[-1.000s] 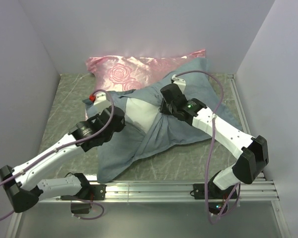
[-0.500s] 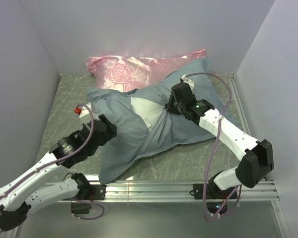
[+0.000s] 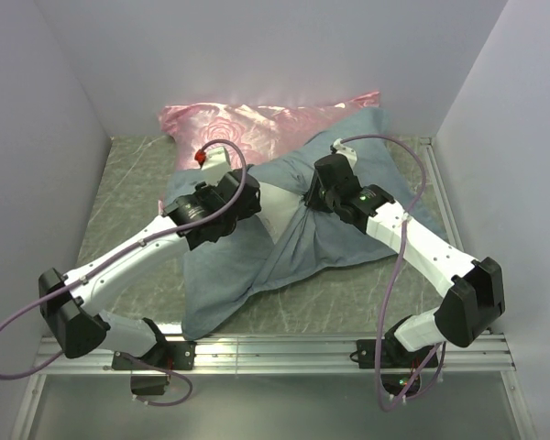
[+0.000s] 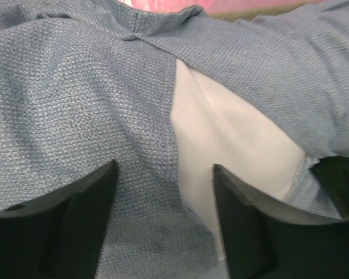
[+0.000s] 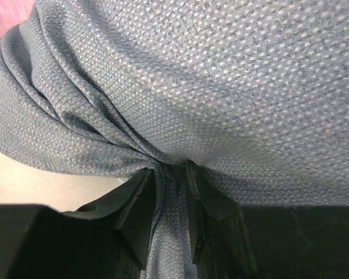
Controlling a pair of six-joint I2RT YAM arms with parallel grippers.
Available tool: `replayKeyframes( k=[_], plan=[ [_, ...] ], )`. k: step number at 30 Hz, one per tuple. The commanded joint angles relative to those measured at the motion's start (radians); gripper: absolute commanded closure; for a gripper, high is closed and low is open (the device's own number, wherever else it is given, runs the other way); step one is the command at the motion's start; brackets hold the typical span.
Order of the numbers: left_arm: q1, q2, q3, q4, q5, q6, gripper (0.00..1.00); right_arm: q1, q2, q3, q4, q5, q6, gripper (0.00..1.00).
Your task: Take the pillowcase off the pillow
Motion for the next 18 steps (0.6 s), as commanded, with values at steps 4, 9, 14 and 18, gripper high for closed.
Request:
replayKeyframes(
  k=[4, 9, 14, 18],
  plan=[
    [-0.001, 0.013, 0.057, -0.053, -0.063, 0.017, 0.65, -0.003, 0.023, 0.0, -0.03, 0.066, -0.012, 0.66],
    [0.006, -0.09, 0.003, -0.06, -0.065, 0.036, 0.99, -0.057, 0.036, 0.0, -0.047, 0.085, -0.017, 0.69],
    [0.048, -0.206, -0.109, -0.095, -0.03, 0.034, 1.0, -0.196, -0.022, -0.052, -0.029, 0.031, -0.012, 0.71],
    [0.065, -0.335, -0.224, -0.072, 0.011, 0.017, 1.0, -0.258, -0.064, -0.074, -0.027, 0.0, -0.015, 0.72]
  ],
)
